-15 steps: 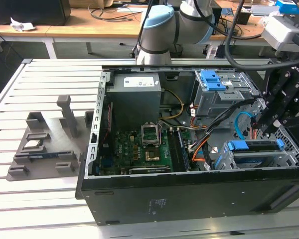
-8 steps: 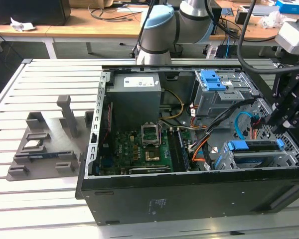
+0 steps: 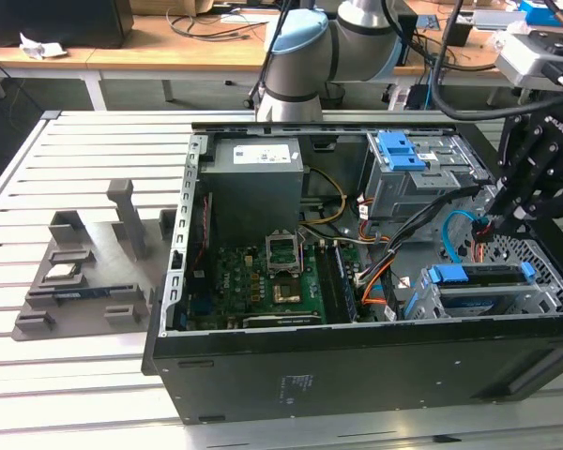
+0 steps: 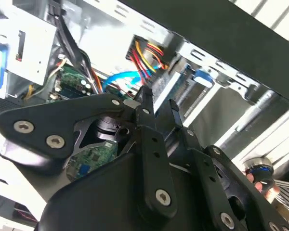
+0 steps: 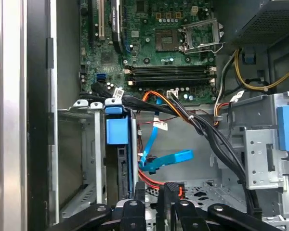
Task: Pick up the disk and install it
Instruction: 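Insert the first disk wire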
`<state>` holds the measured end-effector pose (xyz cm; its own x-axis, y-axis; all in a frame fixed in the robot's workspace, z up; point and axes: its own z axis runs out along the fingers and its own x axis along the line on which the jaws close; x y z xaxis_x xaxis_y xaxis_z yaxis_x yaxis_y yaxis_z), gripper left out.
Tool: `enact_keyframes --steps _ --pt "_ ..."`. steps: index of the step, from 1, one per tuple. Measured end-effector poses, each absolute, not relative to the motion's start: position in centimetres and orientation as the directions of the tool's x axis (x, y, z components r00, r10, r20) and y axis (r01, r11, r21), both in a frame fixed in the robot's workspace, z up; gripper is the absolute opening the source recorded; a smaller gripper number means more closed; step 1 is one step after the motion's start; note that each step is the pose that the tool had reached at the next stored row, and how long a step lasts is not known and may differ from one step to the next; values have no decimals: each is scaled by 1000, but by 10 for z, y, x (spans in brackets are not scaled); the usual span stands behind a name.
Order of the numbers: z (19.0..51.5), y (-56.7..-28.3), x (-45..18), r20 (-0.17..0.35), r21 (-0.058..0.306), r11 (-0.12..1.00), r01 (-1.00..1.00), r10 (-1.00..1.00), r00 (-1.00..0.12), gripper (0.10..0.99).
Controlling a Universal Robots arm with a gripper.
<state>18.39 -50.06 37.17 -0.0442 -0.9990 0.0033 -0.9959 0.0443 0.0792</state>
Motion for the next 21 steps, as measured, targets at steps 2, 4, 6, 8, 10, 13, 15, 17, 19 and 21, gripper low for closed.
enact_keyframes --steps 2,4,6,8,10,13,15,17,19,21 --pt "370 -494 186 4 79 45 -996 -999 -44 302" --pt "368 -493 189 7 79 47 -996 -999 -47 302" --pt "365 -493 191 7 79 49 -996 -999 -49 302" --pt "362 -493 192 7 79 51 -996 -999 -50 302" --pt "360 -493 193 8 79 51 -996 -999 -51 302" --pt "357 -493 193 12 79 53 -995 -999 -52 302" --pt "355 -493 193 15 79 54 -995 -998 -53 302" --pt "354 -493 193 18 78 55 -995 -998 -54 302" --pt "354 -493 193 18 78 56 -995 -998 -55 302" --pt "354 -493 193 18 78 56 -995 -998 -54 290"
